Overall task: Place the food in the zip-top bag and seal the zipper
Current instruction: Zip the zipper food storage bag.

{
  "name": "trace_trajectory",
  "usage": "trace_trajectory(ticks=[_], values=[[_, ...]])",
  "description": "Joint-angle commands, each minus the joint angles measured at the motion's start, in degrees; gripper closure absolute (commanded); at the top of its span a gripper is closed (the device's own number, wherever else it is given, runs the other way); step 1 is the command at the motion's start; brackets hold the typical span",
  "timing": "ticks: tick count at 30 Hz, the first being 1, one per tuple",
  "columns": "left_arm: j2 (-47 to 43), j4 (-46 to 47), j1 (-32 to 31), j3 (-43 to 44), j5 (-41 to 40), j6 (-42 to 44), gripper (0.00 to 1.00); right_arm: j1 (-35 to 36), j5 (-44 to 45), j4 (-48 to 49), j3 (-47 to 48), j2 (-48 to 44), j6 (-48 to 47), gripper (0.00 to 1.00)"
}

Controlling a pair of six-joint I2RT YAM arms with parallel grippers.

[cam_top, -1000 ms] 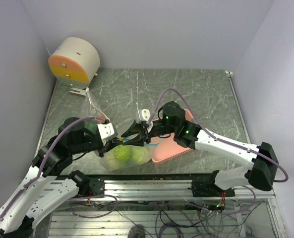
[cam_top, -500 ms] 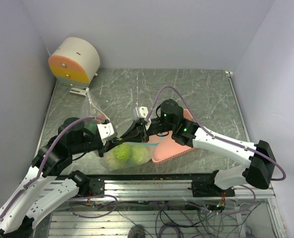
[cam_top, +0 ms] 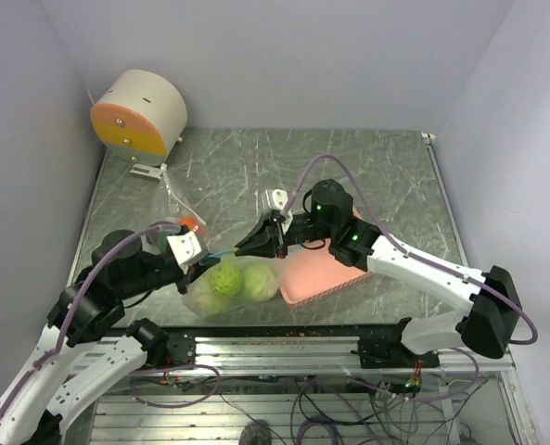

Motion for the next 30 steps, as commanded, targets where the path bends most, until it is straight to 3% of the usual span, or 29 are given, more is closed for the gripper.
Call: trace_trajectory(ticks=[1, 9, 23, 30], values=[[-4.3, 1.6, -0.2, 0.7, -6.9, -2.0, 0.93, -3.6, 0.5, -2.5, -1.2, -2.2, -1.5, 1.0], [-8.1, 1.2, -0.2, 0.7, -14.9, -3.5, 0.93, -7.1, 0.0, -8.0, -3.9, -3.1, -5.6, 1.0], [-13.8, 3.7, -0.3, 2.3, -33.9, -4.9, 0.93, -14.2, 1.9, -3.5, -11.9, -6.2, -2.6, 1.0], [-14.4, 5.1, -0.2, 2.3, -33.9, -5.6, 0.93, -15.7, 3.1, -1.7, -12.5, -6.6, -0.5, 1.0]])
